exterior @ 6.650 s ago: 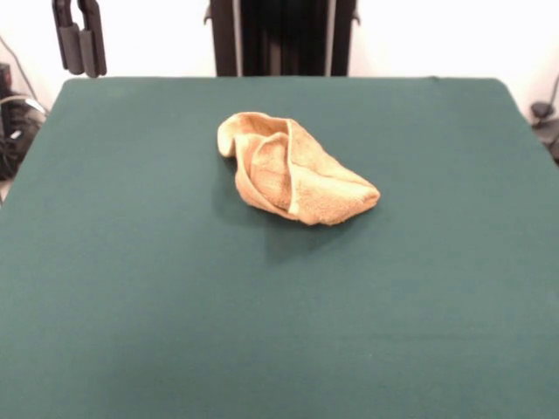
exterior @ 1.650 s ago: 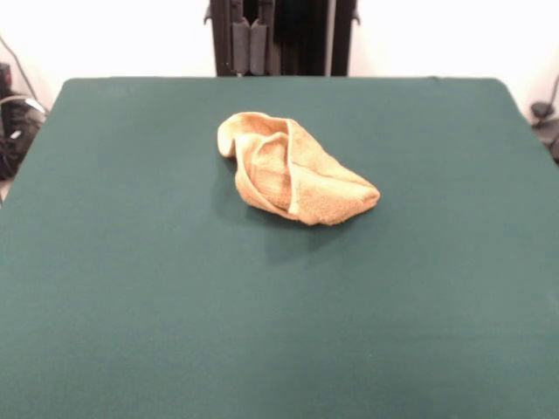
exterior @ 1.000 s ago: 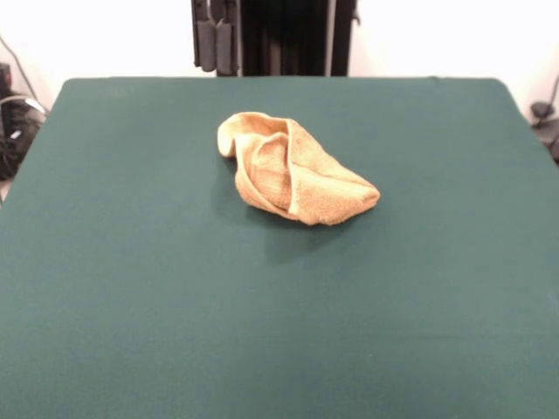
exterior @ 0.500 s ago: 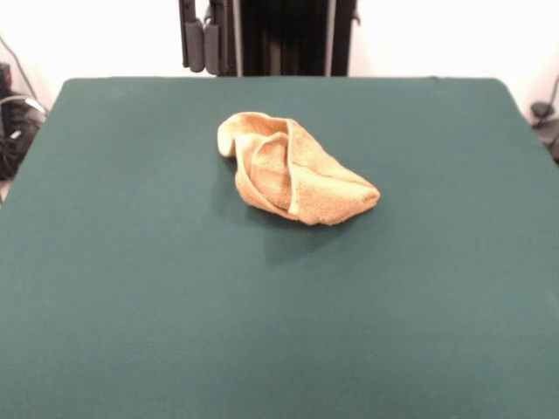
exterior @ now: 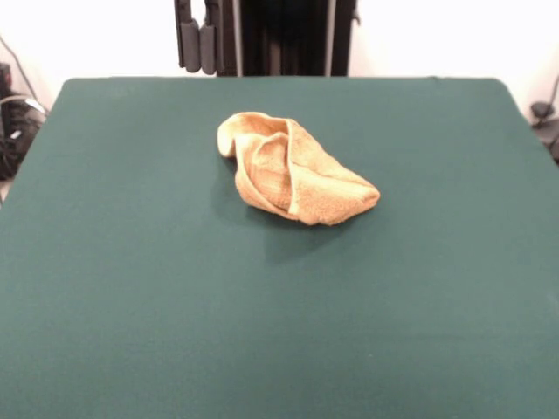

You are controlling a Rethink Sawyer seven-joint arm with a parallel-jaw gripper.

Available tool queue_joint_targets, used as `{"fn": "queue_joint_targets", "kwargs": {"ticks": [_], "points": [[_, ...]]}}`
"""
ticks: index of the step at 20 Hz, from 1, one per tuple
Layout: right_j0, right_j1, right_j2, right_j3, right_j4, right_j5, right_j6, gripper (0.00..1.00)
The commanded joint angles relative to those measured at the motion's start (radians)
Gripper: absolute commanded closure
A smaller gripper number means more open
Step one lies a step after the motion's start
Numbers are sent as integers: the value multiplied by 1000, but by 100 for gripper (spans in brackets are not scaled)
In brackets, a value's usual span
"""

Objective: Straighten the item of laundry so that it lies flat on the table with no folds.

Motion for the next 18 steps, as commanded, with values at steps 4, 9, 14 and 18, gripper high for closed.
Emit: {"fn": "queue_joint_targets", "kwargs": {"ticks": [4, 9, 14, 18], "points": [[2, 43, 60, 169, 24, 42, 124, 100], [-17, 50, 82, 216, 29, -17, 94, 100], [-30, 74, 93, 236, 25, -34, 80, 100], [-34, 85, 97, 234, 22, -41, 81, 100]]}}
